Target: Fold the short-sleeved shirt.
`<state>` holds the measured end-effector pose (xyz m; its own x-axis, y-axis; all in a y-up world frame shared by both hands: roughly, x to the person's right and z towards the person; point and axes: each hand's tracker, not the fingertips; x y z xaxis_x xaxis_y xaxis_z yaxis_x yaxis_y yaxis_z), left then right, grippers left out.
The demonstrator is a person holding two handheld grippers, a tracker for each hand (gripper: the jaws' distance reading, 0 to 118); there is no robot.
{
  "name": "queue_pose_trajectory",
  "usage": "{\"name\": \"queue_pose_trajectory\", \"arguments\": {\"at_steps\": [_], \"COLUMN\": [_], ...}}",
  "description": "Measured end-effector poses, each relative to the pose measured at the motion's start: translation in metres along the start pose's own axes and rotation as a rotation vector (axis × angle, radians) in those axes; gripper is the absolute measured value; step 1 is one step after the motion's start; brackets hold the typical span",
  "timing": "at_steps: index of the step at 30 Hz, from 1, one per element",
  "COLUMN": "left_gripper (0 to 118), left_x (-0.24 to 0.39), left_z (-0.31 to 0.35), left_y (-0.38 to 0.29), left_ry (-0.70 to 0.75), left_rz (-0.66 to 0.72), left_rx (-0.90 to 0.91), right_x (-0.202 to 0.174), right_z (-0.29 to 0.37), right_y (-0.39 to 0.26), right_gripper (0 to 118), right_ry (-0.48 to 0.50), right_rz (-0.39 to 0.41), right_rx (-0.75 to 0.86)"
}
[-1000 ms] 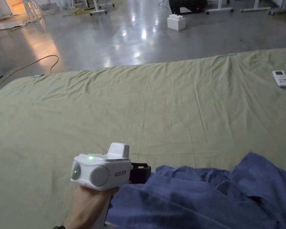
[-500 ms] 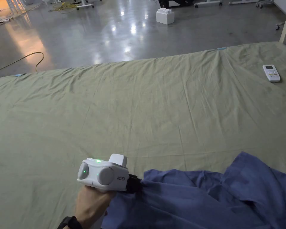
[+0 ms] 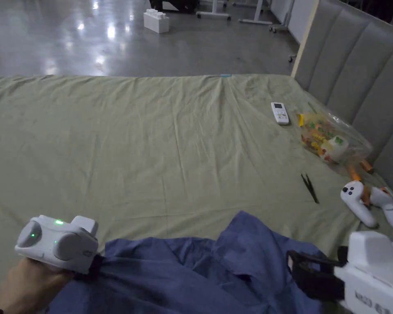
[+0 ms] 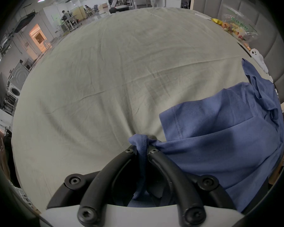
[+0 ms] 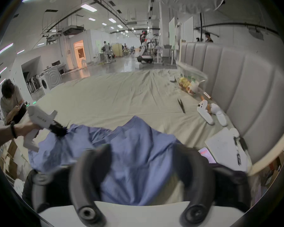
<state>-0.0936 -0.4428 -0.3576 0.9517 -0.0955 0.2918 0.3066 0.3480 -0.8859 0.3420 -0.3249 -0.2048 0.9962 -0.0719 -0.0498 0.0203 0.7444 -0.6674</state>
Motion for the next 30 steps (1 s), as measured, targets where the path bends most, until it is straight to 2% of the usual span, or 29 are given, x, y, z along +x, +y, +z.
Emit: {"name": "queue_pose_trajectory", "arguments": {"at_steps": [1,3,7,10,12,13,15,17,18,19,20,21,22,23,24,26,27,30], "left_gripper": [10,10,10,10,10,10,10,10,10,10,10,10,10,10,10,9,8,7], "left_x": [-0.001,-0.003,-0.007,-0.013,-0.015,-0.016,-0.014,-0.013,-0.014,-0.013,-0.012,-0.012,-0.012,-0.010,-0.009,-0.007,-0.009,-0.021], "left_z": [0.000,-0.003,-0.007,-0.008,-0.006,-0.006,-0.006,-0.006,-0.006,-0.006,-0.005,-0.005,-0.005,-0.004,-0.002,0.002,0.007,0.043], "left_y": [0.003,0.010,0.016,0.018,0.016,0.016,0.014,0.013,0.013,0.012,0.011,0.010,0.008,0.005,0.001,-0.005,-0.009,-0.027], "left_ry": [-0.003,-0.012,-0.028,-0.048,-0.066,-0.068,-0.067,-0.063,-0.061,-0.061,-0.060,-0.059,-0.057,-0.053,-0.039,-0.028,-0.031,-0.086], "left_rz": [-0.009,-0.010,-0.005,0.015,0.033,0.038,0.040,0.038,0.038,0.038,0.039,0.041,0.043,0.042,0.027,-0.023,-0.022,0.051], "left_rx": [-0.016,-0.046,-0.077,-0.090,-0.065,-0.064,-0.055,-0.049,-0.046,-0.043,-0.038,-0.031,-0.024,-0.009,0.009,0.058,0.083,0.209], "right_x": [0.012,0.035,0.053,0.059,0.050,0.046,0.033,0.028,0.028,0.028,0.033,0.035,0.036,0.034,0.032,0.019,0.015,0.004], "right_z": [-0.021,-0.063,-0.112,-0.142,-0.152,-0.157,-0.162,-0.162,-0.165,-0.167,-0.167,-0.166,-0.166,-0.163,-0.159,-0.147,-0.137,-0.091], "right_y": [0.008,0.022,0.033,0.032,0.024,0.022,0.015,0.015,0.018,0.019,0.019,0.020,0.021,0.021,0.022,0.021,0.022,0.034], "right_gripper": [96,94,93,93,90,88,80,77,77,74,65,50,43,31,6,5,5,5], "right_ry": [0.007,-0.039,-0.142,-0.120,-0.085,-0.062,-0.078,-0.068,-0.074,-0.077,-0.048,-0.012,-0.015,-0.030,-0.022,-0.069,-0.058,-0.032], "right_rz": [-0.006,-0.006,0.139,0.188,0.255,0.309,0.452,0.480,0.463,0.452,0.370,0.323,0.322,0.354,0.362,0.422,0.439,0.445], "right_rx": [-0.002,-0.089,-0.243,-0.333,-0.376,-0.399,-0.469,-0.434,-0.451,-0.464,-0.494,-0.504,-0.490,-0.477,-0.469,-0.424,-0.415,-0.277]}}
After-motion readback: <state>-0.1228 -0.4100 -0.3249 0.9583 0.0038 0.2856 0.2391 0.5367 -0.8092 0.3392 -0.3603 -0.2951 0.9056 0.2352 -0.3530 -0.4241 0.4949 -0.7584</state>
